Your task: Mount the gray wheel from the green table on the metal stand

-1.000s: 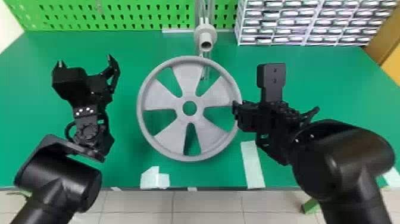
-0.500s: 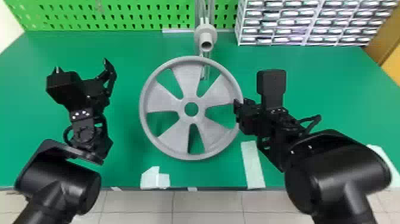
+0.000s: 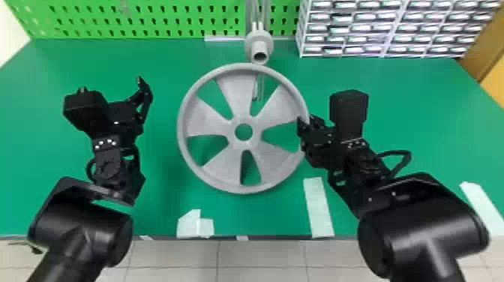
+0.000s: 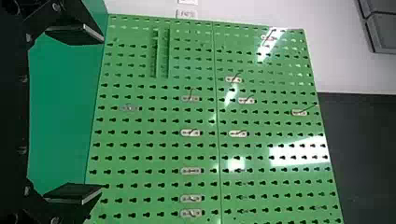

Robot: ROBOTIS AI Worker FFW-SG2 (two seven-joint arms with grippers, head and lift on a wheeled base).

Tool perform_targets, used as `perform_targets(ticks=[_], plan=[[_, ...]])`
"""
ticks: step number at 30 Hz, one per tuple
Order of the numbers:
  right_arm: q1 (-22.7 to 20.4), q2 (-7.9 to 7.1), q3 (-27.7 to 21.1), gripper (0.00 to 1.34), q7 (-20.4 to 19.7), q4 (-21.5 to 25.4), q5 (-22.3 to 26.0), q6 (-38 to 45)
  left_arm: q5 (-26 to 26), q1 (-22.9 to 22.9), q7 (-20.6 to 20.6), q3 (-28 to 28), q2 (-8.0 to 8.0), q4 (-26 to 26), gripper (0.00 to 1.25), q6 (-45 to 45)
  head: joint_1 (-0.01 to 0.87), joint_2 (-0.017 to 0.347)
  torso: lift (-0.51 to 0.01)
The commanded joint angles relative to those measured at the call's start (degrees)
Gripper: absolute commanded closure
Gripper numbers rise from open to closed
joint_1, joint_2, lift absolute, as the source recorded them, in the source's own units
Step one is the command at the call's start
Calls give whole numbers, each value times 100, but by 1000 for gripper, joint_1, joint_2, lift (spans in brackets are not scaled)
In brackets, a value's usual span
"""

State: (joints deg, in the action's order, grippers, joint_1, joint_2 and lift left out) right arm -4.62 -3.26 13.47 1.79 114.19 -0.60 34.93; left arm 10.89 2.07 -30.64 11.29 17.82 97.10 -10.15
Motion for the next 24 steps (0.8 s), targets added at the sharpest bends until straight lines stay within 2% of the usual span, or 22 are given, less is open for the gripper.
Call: perform_targets(ticks=[1, 7, 24], plan=[[-13, -34, -29, 1095, 93, -72, -81, -391, -70, -4, 190, -197, -200, -77, 157, -4, 867, 52, -100], [-92, -51, -64, 1095, 164, -160, -160, -813, -114, 13, 243, -250, -271, -86, 159, -4, 867, 52, -100], [-162, -25, -266, 1095, 287, -546, -204, -2148, 80, 75, 357, -153, -279, -77, 159, -127, 867, 52, -100]])
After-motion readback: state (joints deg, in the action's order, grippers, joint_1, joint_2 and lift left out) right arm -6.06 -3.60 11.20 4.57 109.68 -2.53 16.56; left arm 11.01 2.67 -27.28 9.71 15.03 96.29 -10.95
